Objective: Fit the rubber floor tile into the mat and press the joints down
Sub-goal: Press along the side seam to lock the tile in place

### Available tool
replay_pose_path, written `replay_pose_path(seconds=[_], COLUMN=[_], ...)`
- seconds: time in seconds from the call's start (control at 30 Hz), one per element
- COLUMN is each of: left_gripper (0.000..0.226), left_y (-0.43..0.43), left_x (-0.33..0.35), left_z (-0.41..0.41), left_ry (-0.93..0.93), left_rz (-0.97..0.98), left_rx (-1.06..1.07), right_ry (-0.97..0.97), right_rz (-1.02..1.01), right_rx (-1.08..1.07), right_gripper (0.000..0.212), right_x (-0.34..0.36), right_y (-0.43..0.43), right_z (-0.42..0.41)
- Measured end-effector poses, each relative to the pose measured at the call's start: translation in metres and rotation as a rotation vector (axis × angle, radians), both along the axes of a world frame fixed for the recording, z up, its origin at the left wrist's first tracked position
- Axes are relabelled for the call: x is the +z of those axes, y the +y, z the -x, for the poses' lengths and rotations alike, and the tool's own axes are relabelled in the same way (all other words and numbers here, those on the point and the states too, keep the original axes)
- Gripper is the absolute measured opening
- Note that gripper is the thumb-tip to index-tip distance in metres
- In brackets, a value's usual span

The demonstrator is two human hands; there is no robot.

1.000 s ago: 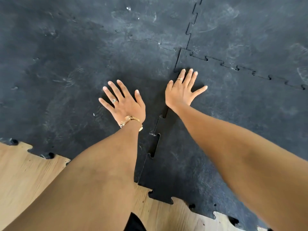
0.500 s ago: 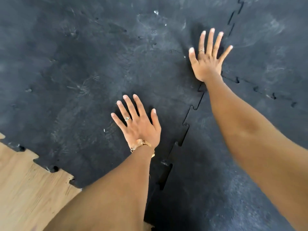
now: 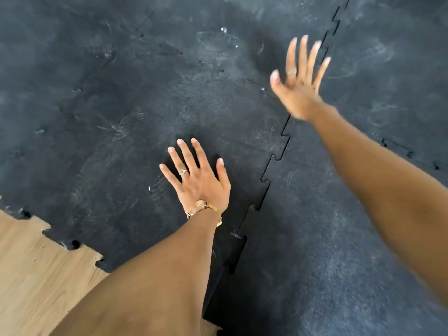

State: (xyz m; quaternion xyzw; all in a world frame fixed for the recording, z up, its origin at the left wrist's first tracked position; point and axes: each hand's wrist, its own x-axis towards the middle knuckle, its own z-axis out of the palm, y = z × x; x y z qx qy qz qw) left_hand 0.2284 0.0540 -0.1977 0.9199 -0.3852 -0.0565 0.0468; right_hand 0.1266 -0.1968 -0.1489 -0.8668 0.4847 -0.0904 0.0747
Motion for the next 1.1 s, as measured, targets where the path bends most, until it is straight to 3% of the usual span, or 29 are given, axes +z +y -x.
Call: replay_pose_path(seconds=[0.1, 0.17, 0.27, 0.37, 0.5, 0.63, 0.93, 1.1], left_gripper=[0.07, 0.07, 0.071, 0.071, 0.071, 0.071, 0.07, 0.069], left_y=[-0.002, -0.002, -0.002, -0.002, -0.001, 0.001, 0.003, 0.004], left_x=[0.001, 0.0, 0.0, -0.002, 0.001, 0.002, 0.004, 0.013], left_z=[0.002, 0.001, -0.002, 0.001, 0.001, 0.0, -0.001, 0.003], left_ry=[-0.004, -0.01, -0.019, -0.028, -0.016, -0.002, 0.021, 0.062], left_rz=[0.01, 0.022, 0.018, 0.019, 0.016, 0.002, 0.007, -0.036], left_rx=[0.005, 0.01, 0.018, 0.0, 0.01, 0.012, 0.017, -0.013], right_ry=[-0.106, -0.151, -0.047, 0.132, 0.062, 0.108, 0.012, 0.056], right_rz=[0.189, 0.198, 0.146, -0.074, -0.076, -0.12, -0.108, -0.108], right_rx=[-0.052, -0.107, -0.216, -0.167, -0.113, -0.33, -0.486, -0.529], right_gripper=[0.071, 0.069, 0.071, 0.073, 0.071, 0.079, 0.066, 0.065], right_x=[0.072, 0.086, 0.019, -0.043, -0.036, -0.05, -0.046, -0.045], right_y=[-0.008, -0.017, 0.002, 0.005, 0.003, 0.045, 0.251, 0.248], right_z=[0.004, -0.001, -0.013, -0.009, 0.004, 0.006, 0.008, 0.007])
